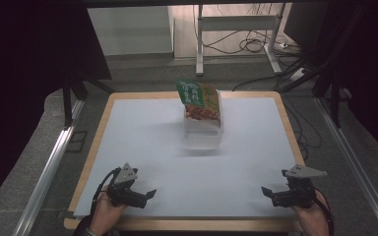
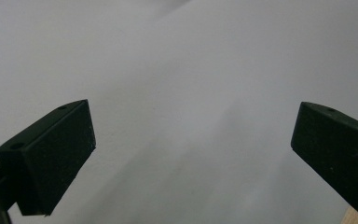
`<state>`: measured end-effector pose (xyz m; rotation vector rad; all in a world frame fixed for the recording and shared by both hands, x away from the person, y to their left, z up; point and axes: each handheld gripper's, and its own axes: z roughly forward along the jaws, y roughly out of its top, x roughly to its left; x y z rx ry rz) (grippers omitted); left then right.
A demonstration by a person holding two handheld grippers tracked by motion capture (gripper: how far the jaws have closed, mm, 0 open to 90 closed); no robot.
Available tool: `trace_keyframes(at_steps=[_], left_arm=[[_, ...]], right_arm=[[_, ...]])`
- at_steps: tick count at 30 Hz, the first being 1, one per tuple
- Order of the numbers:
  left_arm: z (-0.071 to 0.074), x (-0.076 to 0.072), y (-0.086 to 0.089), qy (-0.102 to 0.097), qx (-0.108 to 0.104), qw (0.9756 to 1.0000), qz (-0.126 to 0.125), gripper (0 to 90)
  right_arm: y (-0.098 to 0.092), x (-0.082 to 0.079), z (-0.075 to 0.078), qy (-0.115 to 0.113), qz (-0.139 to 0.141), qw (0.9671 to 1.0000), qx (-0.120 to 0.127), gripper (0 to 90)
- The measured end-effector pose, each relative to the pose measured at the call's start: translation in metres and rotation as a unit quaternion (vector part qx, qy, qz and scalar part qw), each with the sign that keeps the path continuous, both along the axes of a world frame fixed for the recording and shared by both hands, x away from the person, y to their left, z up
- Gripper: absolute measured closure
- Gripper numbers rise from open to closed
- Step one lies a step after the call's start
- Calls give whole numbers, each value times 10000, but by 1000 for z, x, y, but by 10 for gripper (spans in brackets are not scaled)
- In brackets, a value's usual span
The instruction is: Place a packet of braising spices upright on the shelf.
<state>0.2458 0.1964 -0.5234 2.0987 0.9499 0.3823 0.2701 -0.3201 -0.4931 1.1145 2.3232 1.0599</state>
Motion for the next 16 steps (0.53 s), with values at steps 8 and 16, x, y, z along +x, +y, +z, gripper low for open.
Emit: trace_keyframes(at_steps=[8,16], left_arm=[[-1,0,-1,33,41,10000,-25,0],[-1,1,-2,38,62,10000,-25,0]], right_arm=[[-6,1,-8,159,-63,9998,-66,2],[-9,2,-12,228,-32,9997,-39,0]])
